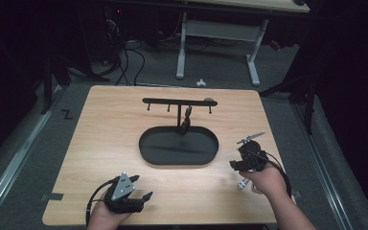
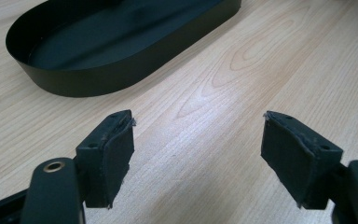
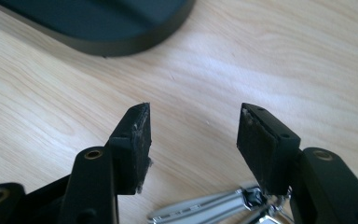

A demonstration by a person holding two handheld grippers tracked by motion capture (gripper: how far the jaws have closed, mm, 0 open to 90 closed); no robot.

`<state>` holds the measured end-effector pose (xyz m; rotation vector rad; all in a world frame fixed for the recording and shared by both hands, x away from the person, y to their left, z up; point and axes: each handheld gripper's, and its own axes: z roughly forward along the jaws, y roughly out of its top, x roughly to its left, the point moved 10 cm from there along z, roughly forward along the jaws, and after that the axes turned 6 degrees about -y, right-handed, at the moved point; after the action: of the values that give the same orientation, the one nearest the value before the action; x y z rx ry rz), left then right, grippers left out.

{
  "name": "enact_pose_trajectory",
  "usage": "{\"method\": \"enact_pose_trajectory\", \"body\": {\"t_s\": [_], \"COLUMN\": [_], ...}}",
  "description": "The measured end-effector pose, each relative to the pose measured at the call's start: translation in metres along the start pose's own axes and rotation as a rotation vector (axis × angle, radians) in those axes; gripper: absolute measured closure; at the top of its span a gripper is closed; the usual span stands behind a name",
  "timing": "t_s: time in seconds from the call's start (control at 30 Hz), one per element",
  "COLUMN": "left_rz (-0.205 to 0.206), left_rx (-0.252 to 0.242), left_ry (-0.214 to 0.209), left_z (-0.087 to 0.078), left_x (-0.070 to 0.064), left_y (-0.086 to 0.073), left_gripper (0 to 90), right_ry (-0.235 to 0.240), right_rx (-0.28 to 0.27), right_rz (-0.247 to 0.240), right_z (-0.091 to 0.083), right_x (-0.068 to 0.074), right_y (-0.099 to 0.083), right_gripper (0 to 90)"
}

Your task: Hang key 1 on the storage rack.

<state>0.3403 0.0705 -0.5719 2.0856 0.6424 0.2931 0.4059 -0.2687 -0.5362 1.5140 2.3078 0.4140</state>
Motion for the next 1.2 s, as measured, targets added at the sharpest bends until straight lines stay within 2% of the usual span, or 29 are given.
{"method": "enact_pose_trajectory", "body": {"t_s": [0.27, 0.67, 0.77, 0.87, 1.0, 1.2], "left_rz": [0.0, -0.018, -0.02, -0.021, -0.038, -0.036], "left_rx": [0.002, 0.002, 0.0, 0.002, 0.001, 0.004], "left_ry": [0.0, -0.002, -0.002, -0.003, -0.007, -0.005], "left_z": [0.001, 0.002, 0.002, 0.002, 0.001, 0.001], "left_x": [0.0, 0.0, 0.0, 0.0, 0.0, 0.002], "left_y": [-0.001, -0.002, -0.001, -0.001, -0.001, -0.002], "left_gripper": [25.9, 25.9, 26.0, 26.1, 26.5, 27.0], "right_ry": [-0.015, -0.04, -0.039, -0.034, -0.034, -0.037], "right_rx": [0.022, 0.037, 0.049, 0.064, 0.085, 0.107], "right_rz": [0.029, 0.091, 0.108, 0.099, 0.107, 0.104], "right_z": [0.005, 0.013, 0.017, 0.022, 0.03, 0.039], "right_x": [-0.017, -0.048, -0.053, -0.055, -0.057, -0.063], "right_y": [-0.021, -0.038, -0.04, -0.042, -0.041, -0.038], "right_gripper": [45.4, 49.8, 53.9, 58.2, 56.9, 59.1]}}
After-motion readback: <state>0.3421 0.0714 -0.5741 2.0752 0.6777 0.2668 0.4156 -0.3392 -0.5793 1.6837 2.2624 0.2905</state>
